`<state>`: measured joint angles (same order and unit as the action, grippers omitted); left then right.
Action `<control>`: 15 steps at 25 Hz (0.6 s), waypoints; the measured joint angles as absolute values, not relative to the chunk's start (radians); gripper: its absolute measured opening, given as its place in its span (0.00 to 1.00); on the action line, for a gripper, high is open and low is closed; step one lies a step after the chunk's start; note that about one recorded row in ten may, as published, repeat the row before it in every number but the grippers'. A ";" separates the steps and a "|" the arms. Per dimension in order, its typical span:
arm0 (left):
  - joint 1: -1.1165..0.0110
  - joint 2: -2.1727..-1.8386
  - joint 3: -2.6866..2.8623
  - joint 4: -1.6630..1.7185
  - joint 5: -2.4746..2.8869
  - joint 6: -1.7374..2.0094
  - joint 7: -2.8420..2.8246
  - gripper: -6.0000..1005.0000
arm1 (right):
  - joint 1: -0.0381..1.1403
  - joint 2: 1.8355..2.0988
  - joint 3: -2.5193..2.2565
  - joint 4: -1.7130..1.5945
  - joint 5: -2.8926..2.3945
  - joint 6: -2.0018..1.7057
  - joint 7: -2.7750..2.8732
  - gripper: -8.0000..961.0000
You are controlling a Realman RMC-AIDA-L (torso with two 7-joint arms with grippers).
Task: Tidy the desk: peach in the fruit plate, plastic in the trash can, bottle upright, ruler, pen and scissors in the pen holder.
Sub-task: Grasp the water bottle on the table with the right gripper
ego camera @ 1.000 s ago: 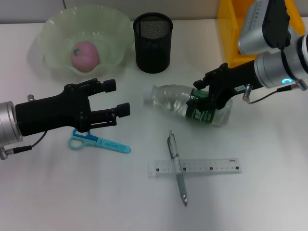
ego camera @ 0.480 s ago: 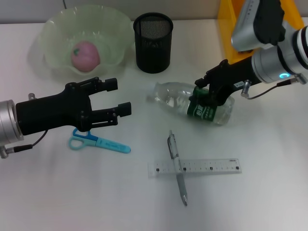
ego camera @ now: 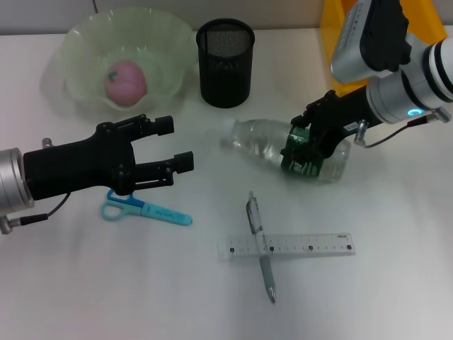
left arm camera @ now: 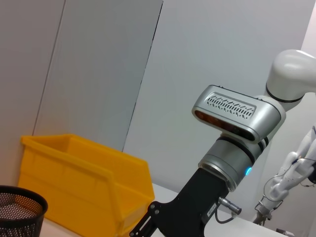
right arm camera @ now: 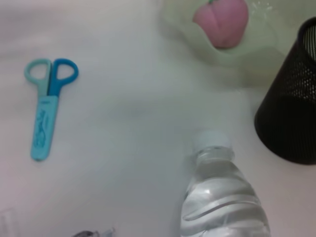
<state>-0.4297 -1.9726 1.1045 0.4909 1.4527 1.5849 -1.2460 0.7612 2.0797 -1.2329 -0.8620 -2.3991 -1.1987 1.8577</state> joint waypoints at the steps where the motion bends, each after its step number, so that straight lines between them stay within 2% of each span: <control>1: -0.431 -1.973 1.104 0.491 1.453 1.585 -1.246 0.74 | 0.762 2.080 -1.236 -0.861 -2.404 -1.198 1.858 0.64; 14: -0.434 -1.974 1.104 0.503 1.451 1.585 -1.258 0.73 | 0.785 2.082 -1.258 -0.825 -2.446 -1.169 1.900 0.64; 15: -0.434 -1.974 1.104 0.503 1.451 1.585 -1.258 0.73 | 0.785 2.082 -1.262 -0.824 -2.447 -1.171 1.900 0.68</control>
<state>-0.4341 -1.9742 1.1045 0.5030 1.4509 1.5847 -1.2582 0.7851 2.0817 -1.2624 -0.8244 -2.4475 -1.1709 1.8998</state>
